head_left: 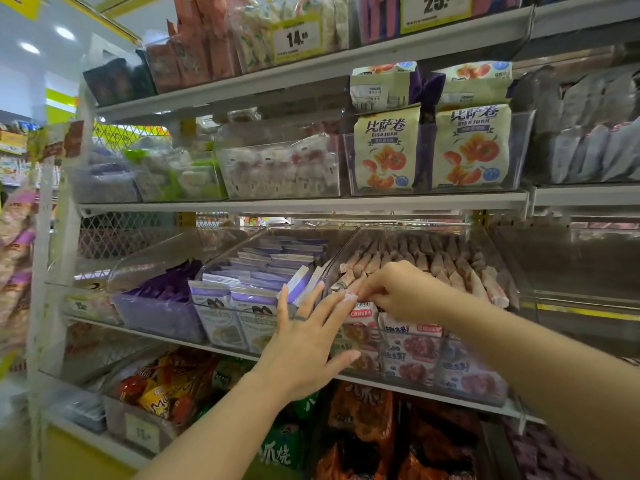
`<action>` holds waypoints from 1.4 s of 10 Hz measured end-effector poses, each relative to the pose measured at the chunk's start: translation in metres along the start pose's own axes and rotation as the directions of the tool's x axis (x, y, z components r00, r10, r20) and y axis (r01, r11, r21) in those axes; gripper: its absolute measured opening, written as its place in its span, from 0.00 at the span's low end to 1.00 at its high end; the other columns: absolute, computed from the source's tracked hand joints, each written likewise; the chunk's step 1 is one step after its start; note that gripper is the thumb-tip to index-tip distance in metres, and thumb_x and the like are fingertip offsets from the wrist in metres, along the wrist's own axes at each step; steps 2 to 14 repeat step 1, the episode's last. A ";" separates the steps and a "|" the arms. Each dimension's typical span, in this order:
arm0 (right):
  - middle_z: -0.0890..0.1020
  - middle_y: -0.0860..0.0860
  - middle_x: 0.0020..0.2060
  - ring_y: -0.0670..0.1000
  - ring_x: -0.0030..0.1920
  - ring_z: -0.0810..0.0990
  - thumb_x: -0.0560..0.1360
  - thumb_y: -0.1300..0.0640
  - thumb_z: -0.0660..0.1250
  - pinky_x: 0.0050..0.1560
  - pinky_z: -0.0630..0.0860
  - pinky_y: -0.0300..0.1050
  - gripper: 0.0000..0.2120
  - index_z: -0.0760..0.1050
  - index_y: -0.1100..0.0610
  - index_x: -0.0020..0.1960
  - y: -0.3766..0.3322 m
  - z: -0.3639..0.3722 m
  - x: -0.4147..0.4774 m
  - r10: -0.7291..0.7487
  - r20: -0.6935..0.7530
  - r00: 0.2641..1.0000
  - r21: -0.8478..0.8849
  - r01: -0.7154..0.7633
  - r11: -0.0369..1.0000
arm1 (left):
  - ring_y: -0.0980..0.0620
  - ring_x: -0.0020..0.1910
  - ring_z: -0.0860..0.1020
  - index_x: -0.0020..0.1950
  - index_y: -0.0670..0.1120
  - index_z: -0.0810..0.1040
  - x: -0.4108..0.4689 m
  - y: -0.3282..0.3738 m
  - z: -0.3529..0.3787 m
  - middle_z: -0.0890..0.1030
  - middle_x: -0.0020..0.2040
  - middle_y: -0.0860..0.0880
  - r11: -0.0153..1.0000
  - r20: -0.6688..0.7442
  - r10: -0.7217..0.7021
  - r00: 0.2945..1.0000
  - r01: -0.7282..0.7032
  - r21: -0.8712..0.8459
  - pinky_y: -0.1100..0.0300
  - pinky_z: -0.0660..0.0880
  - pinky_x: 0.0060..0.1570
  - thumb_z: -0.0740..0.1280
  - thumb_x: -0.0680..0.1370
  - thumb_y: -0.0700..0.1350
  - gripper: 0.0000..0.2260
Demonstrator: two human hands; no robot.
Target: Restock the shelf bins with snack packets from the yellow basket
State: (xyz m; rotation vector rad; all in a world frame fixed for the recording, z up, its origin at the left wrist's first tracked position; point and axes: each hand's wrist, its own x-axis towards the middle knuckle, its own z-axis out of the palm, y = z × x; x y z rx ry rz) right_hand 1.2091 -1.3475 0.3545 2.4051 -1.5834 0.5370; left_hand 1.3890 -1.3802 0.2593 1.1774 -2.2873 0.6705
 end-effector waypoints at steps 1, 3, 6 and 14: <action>0.84 0.42 0.49 0.40 0.47 0.81 0.78 0.52 0.63 0.54 0.79 0.42 0.10 0.81 0.46 0.55 0.003 -0.024 -0.012 0.020 -0.116 0.993 0.141 -0.004 0.990 | 0.56 0.76 0.39 0.75 0.62 0.49 0.008 -0.003 -0.025 0.55 0.76 0.57 0.985 -0.117 -0.115 0.986 0.098 -0.143 0.36 0.29 0.68 0.47 0.77 0.67 0.28; 0.84 0.42 0.49 0.40 0.47 0.81 0.78 0.52 0.63 0.54 0.79 0.42 0.10 0.81 0.46 0.55 0.003 -0.024 -0.012 0.020 -0.116 0.993 0.141 -0.004 0.990 | 0.56 0.76 0.39 0.75 0.62 0.49 0.008 -0.003 -0.025 0.55 0.76 0.57 0.985 -0.117 -0.115 0.986 0.098 -0.143 0.36 0.29 0.68 0.47 0.77 0.67 0.28; 0.84 0.42 0.49 0.40 0.47 0.81 0.78 0.52 0.63 0.54 0.79 0.42 0.10 0.81 0.46 0.55 0.003 -0.024 -0.012 0.020 -0.116 0.993 0.141 -0.004 0.990 | 0.56 0.76 0.39 0.75 0.62 0.49 0.008 -0.003 -0.025 0.55 0.76 0.57 0.985 -0.117 -0.115 0.986 0.098 -0.143 0.36 0.29 0.68 0.47 0.77 0.67 0.28; 0.84 0.42 0.49 0.40 0.47 0.81 0.78 0.52 0.63 0.54 0.79 0.42 0.10 0.81 0.46 0.55 0.003 -0.024 -0.012 0.020 -0.116 0.993 0.141 -0.004 0.990 | 0.56 0.76 0.39 0.75 0.62 0.49 0.008 -0.003 -0.025 0.55 0.76 0.57 0.985 -0.117 -0.115 0.986 0.098 -0.143 0.36 0.29 0.68 0.47 0.77 0.67 0.28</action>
